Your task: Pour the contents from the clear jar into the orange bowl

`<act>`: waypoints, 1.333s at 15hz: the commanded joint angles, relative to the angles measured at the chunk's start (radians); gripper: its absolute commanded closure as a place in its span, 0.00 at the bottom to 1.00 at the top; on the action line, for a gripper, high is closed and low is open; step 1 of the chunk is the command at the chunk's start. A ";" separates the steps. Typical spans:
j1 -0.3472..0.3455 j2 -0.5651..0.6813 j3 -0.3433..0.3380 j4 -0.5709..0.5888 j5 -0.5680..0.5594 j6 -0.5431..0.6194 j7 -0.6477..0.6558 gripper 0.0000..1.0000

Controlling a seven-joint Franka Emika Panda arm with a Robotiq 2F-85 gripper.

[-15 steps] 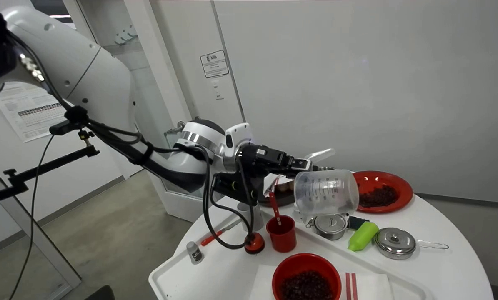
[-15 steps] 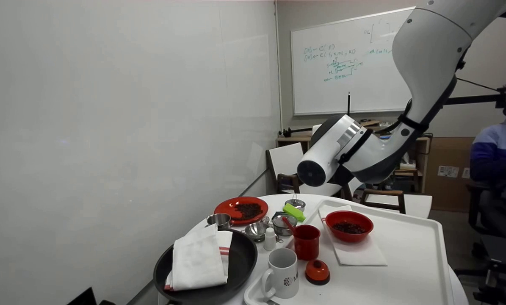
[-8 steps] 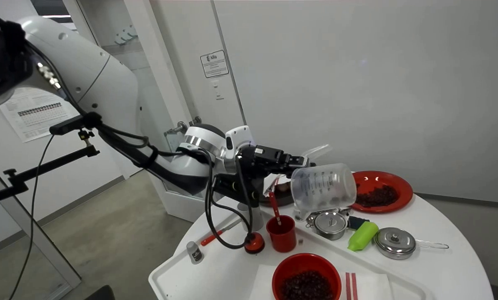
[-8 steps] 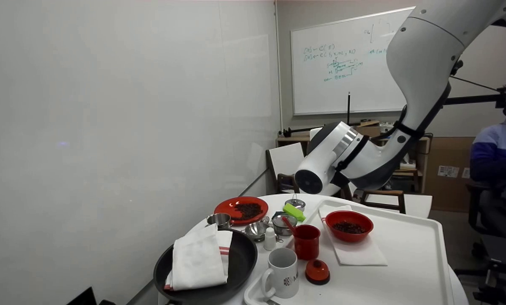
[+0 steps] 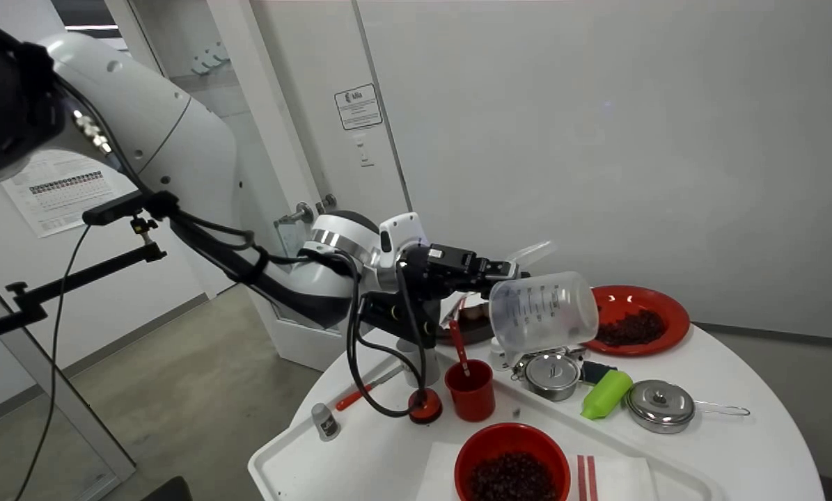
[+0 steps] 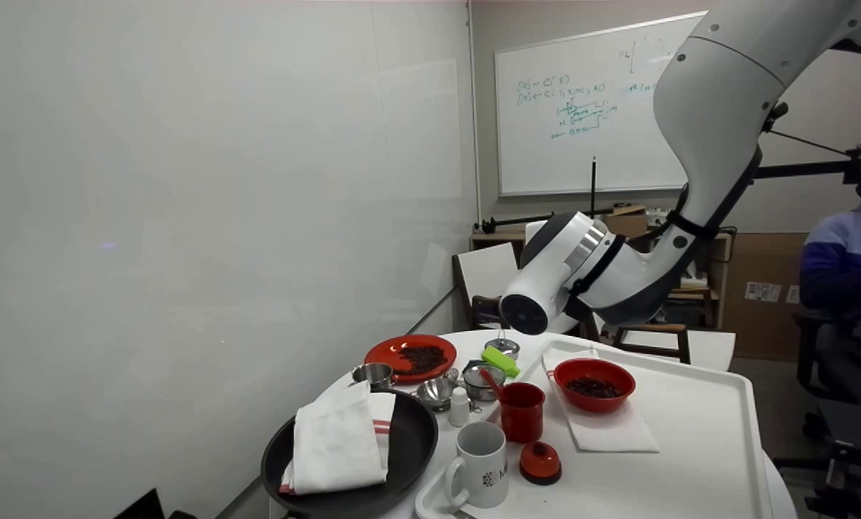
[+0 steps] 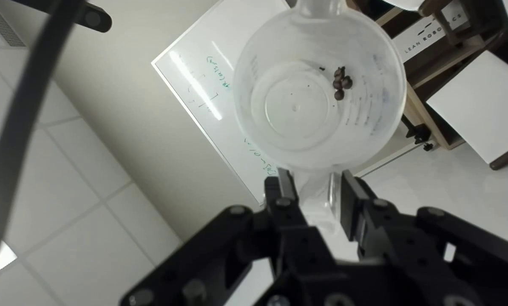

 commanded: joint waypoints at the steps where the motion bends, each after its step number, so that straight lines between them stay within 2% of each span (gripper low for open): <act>1: -0.009 0.030 0.013 0.024 -0.026 -0.047 -0.006 0.91; 3: -0.015 0.034 0.017 0.026 -0.013 -0.045 -0.022 0.91; 7: -0.083 -0.002 0.060 0.033 0.132 0.111 -0.170 0.91; 12: -0.136 -0.029 0.067 0.055 0.312 0.256 -0.338 0.91; 20: -0.171 -0.193 0.054 -0.013 0.639 0.492 -0.659 0.91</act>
